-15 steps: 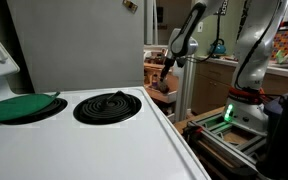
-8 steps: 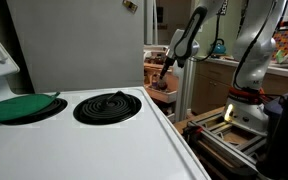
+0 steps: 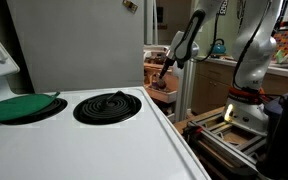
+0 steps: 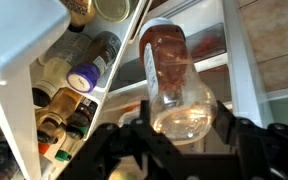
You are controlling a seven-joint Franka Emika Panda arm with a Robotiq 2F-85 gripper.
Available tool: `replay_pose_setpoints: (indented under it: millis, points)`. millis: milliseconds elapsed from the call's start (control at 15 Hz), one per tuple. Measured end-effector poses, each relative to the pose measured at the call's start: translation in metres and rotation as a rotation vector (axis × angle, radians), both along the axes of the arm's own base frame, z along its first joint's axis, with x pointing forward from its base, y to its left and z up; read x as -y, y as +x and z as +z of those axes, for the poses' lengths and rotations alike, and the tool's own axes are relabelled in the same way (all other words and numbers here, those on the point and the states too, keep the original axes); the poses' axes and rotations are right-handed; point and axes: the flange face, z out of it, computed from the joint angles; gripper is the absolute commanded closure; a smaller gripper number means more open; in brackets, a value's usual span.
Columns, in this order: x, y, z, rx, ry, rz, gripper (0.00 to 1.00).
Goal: Put the sauce bottle on the second shelf of the fridge door
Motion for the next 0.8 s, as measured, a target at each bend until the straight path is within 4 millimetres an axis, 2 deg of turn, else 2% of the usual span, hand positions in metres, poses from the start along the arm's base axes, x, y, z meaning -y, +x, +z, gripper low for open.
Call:
replay_pose_setpoints:
  millis: [333, 400, 800]
  points:
    - [-0.0004, -0.0002, -0.0034, -0.007, -0.002, 0.002, 0.38]
    - [-0.0004, -0.0002, -0.0034, -0.007, -0.002, 0.002, 0.63]
    - [0.0042, 0.0046, -0.0008, 0.006, -0.018, 0.019, 0.63]
